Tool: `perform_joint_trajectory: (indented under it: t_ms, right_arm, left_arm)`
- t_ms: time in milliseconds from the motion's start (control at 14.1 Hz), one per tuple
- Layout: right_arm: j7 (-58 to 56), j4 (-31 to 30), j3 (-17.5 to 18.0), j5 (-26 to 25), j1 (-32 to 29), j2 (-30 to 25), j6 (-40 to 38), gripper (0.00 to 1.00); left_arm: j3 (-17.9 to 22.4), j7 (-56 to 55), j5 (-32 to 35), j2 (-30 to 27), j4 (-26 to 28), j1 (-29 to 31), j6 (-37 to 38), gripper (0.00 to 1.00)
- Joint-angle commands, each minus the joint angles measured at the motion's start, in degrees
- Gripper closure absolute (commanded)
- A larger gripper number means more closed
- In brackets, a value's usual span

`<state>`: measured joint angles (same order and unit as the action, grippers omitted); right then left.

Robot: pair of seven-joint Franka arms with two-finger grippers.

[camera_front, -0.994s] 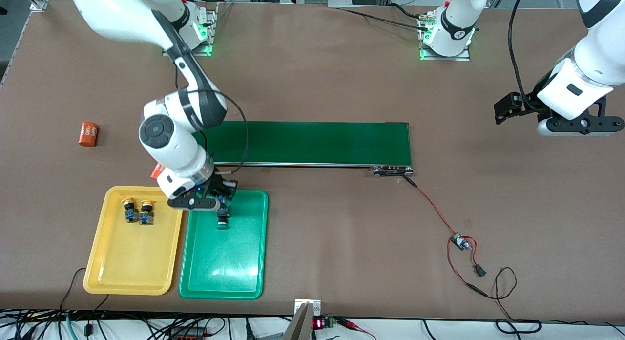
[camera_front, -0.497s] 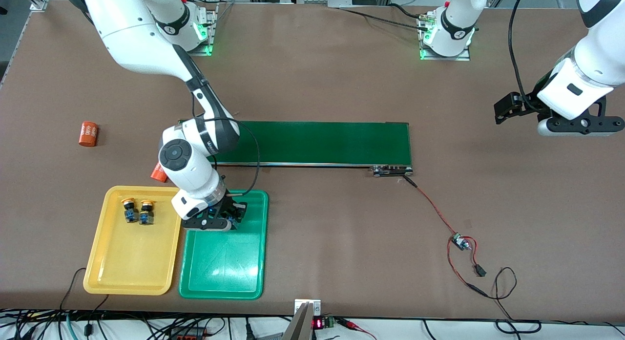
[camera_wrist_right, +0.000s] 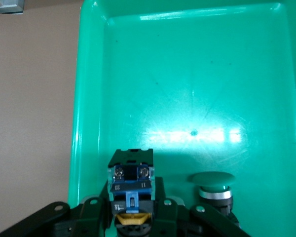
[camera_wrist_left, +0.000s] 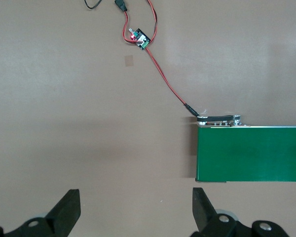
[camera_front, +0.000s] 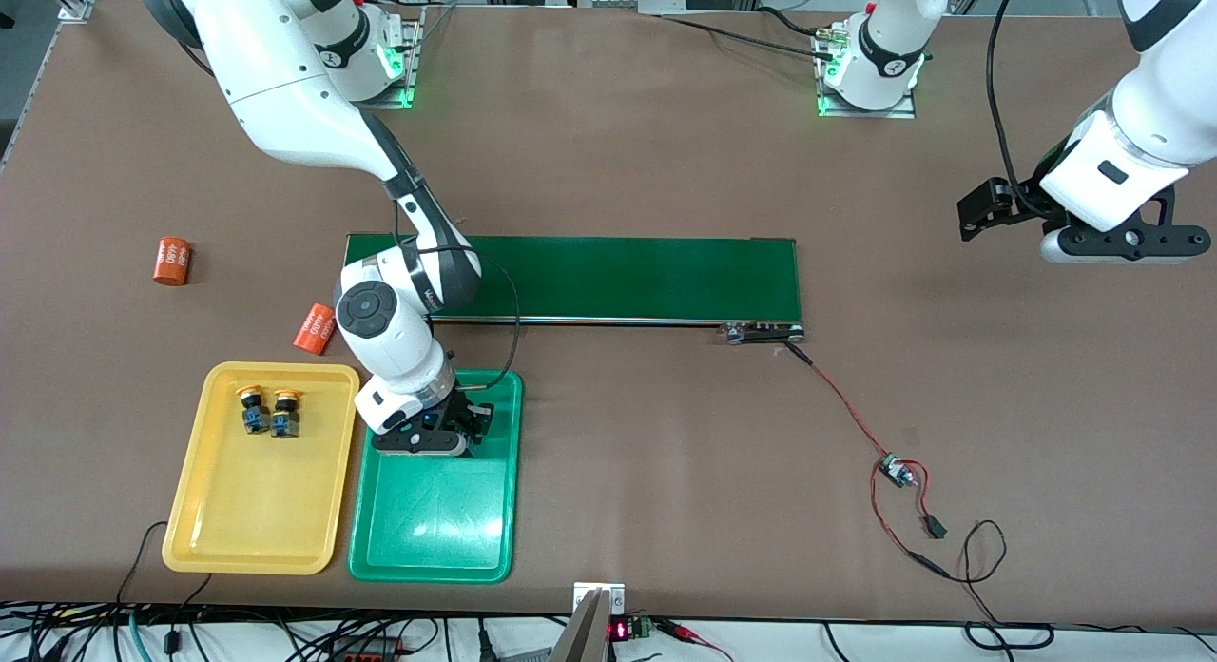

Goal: Sort buttons by color to trays
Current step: 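Lower the button into the green tray and open the right gripper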

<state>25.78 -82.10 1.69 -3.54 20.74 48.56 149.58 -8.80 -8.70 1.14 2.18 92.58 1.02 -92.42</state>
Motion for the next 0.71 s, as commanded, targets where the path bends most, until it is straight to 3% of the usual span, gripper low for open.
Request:
perform_joint_trajectory:
  t_ms: [0, 426, 639]
  right_arm:
    - [0.23, 1.51, -0.81, -0.16, 0.62, 0.57, 0.27, 0.01]
    - [-0.64, 1.42, -0.81, 0.02, 0.62, -0.82, -0.08, 0.00]
    - [-1.00, 0.98, -0.81, -0.15, -0.17, -3.98, -4.28, 0.00]
  left_arm:
    - [-0.08, -0.79, 0.09, 0.81, -1.70, 0.30, 0.58, 0.00]
    - [-0.16, -1.40, 0.00, 0.81, -1.88, -0.14, 0.75, 0.00]
    - [-0.16, -1.40, 0.09, 0.81, -1.88, -0.14, 0.75, 0.00]
